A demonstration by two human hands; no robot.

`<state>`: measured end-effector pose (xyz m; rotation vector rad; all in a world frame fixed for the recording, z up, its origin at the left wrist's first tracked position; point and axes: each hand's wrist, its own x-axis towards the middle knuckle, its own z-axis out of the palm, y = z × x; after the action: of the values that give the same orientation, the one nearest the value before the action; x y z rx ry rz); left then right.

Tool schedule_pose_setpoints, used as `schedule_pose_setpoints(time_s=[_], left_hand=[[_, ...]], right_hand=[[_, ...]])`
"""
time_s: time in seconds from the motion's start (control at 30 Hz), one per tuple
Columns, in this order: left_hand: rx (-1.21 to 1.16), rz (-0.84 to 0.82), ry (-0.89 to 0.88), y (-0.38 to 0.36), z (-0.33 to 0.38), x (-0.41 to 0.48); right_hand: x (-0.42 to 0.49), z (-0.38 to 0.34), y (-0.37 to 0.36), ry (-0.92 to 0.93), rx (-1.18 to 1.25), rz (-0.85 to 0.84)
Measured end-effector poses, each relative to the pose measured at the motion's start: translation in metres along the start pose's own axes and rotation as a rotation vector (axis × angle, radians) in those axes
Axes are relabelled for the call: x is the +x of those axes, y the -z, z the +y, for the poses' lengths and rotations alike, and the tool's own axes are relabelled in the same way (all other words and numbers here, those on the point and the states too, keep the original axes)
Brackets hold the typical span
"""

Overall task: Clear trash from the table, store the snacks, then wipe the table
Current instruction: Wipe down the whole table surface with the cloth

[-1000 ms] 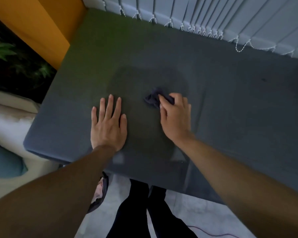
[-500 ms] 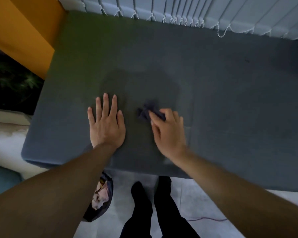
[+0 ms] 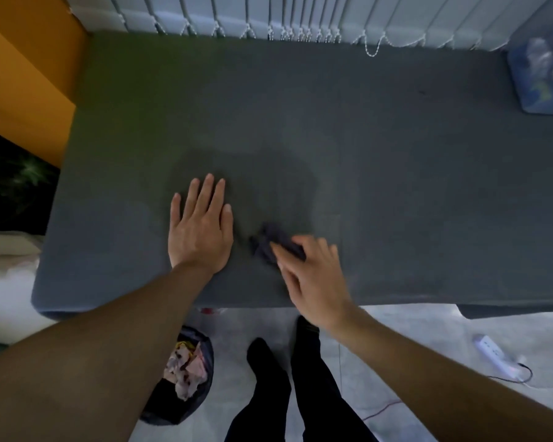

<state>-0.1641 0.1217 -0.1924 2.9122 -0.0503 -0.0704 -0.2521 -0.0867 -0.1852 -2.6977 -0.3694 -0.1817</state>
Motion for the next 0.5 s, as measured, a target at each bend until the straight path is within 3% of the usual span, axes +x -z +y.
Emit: schedule_pose_setpoints(time_s=[0.07, 0.13, 0.23, 0.3, 0.5], left_hand=[[0.026, 0.001, -0.007, 0.001, 0.002, 0.000], [0.071, 0.007, -0.019, 0.002, 0.005, 0.003], [0.096, 0.012, -0.020, 0.007, 0.012, 0.013], [0.073, 0.001, -0.016, 0.009, 0.020, 0.023], [-0.017, -0.044, -0.064, 0.002, 0.046, 0.066]], right_hand=[[-0.011, 0.009, 0.008, 0.136, -0.003, -0.057], [0.009, 0.029, 0.012, 0.144, -0.084, -0.052], [0.051, 0.053, 0.016, -0.182, -0.146, 0.085], [0.056, 0.051, 0.015, -0.291, -0.122, 0.136], [0.021, 0.049, 0.020, 0.076, -0.096, -0.009]])
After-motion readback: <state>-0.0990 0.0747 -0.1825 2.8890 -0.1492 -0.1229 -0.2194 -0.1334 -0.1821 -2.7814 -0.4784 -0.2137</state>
